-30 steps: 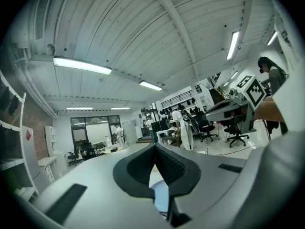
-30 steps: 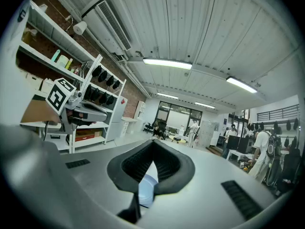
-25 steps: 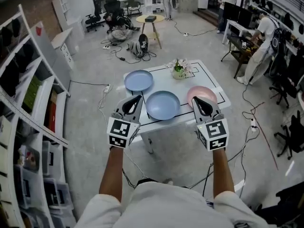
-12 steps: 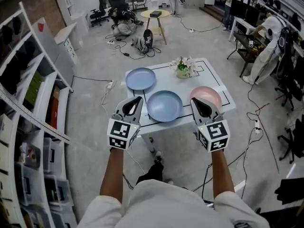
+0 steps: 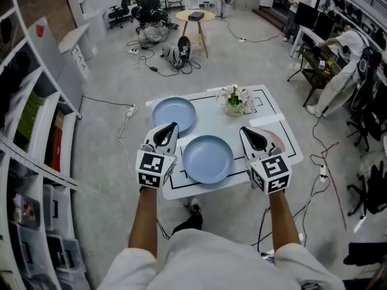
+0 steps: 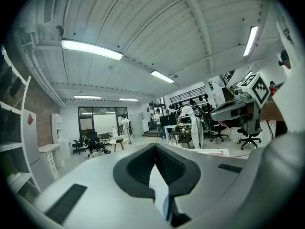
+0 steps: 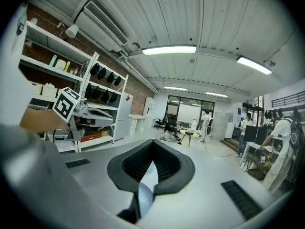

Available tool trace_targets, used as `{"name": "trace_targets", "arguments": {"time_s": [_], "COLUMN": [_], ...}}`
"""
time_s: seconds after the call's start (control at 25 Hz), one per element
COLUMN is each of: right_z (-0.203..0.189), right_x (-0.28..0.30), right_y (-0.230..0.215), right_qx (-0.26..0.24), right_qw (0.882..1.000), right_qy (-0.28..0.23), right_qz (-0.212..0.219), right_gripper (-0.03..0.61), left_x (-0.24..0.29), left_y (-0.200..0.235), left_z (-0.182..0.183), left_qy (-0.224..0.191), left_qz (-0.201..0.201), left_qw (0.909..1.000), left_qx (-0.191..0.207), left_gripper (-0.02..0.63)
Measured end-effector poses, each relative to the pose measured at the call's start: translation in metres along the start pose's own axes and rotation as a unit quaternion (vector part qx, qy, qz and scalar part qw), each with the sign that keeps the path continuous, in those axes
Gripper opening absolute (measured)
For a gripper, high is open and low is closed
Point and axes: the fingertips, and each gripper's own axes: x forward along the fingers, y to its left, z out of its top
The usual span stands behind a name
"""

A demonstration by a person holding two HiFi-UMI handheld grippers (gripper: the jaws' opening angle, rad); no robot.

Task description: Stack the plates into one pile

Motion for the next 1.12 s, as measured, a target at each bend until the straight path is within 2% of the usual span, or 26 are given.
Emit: {"name": "trace_targets", "arguments": {"time_s": [0.16,0.36,0.64,0.76,0.92,1.12], "right_z": [0.009,0.009,-0.022,-0.045,-0.084,-0.137], "right_x": [0.068,0.151,0.254,0.291,0.332,0.376], "right_y": [-0.020,-0.033,-0.021,-0.009,0.000,0.002], "right_qx": [-0.006,0.014,0.040,0.049,0.063,0.090], "right_qw": [1.000,0.999,0.995,0.990,0.981,0.969], "right_qy": [0.008,0.020,0.063,0.096,0.136,0.179], "right_qz": [0.011,0.030,0.068,0.090,0.122,0.143], "right_gripper": [0.012,0.014,0.014,0.017,0.083,0.135], "left_x": [0.050,0.093,0.127,0.137,0.146,0.153], "left_y": [0.041,0.097,0.165,0.185,0.203,0.204], "left_z": [-0.011,-0.030,-0.090,-0.124,-0.174,-0.243], "left_qy": [0.015,0.035,0.086,0.111,0.132,0.185], "left_qz": [0.000,0.012,0.044,0.064,0.098,0.104], "left_qw": [0.9999,0.9992,0.9937,0.9875,0.9749,0.9535], "left_qx": [0.002,-0.012,-0.058,-0.092,-0.150,-0.215], "left_gripper": [0.014,0.014,0.014,0.014,0.020,0.101]}}
